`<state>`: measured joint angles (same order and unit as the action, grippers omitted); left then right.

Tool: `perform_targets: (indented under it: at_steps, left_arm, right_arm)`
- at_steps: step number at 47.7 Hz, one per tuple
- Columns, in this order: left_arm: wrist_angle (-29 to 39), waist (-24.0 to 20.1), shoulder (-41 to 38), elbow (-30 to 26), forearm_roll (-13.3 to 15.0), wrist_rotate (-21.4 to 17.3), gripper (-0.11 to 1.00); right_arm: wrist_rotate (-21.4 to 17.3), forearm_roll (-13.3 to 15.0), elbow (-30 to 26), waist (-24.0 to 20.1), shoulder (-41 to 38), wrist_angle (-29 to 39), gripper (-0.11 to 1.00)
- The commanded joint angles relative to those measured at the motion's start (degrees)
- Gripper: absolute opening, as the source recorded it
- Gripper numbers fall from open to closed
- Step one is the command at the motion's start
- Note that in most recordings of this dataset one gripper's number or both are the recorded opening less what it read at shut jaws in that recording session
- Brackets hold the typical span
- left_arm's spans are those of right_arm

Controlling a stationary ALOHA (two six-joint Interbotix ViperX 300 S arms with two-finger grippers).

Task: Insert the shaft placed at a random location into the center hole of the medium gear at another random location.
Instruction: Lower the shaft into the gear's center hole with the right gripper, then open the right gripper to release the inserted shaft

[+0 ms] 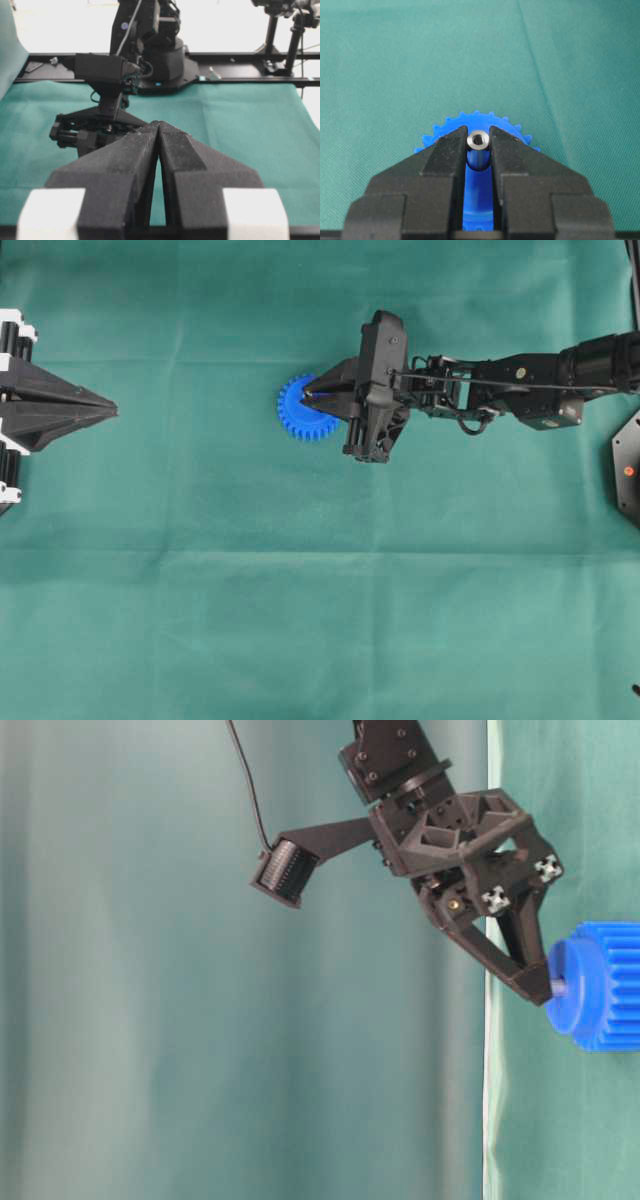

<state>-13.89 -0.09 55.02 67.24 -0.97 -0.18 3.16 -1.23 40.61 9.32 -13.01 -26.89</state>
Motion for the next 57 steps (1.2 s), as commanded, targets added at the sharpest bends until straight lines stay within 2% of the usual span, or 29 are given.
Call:
perform_targets:
  at_steps: [1,44,48,53,57]
  left_arm:
    - [-0.5,0.0,-0.4,-1.2,-0.1,0.1,0.00]
    - [-0.4,0.0,-0.4,-1.3,-0.1,0.1,0.00]
    - [-0.4,0.0,-0.4,-1.3,-0.1,0.1,0.00]
    - [-0.4,0.0,-0.4,-1.3,-0.1,0.1,0.00]
    - [-0.4,0.0,-0.4,-1.3,-0.1,0.1,0.00]
  right_arm:
    - [0.1,-0.2,-1.3,-0.1,0.4,-1.0,0.14]
    - [0.0,-0.1,-1.3,-0.1,-0.4,-1.0,0.15]
    - [0.0,-0.2,-1.4,-0.1,-0.3,-1.0,0.31]
    - [0.1,-0.1,-1.3,-0.2,0.4,-1.0,0.65]
    - [0.1,0.0,-1.1,-0.4,1.3,-0.7,0.86]
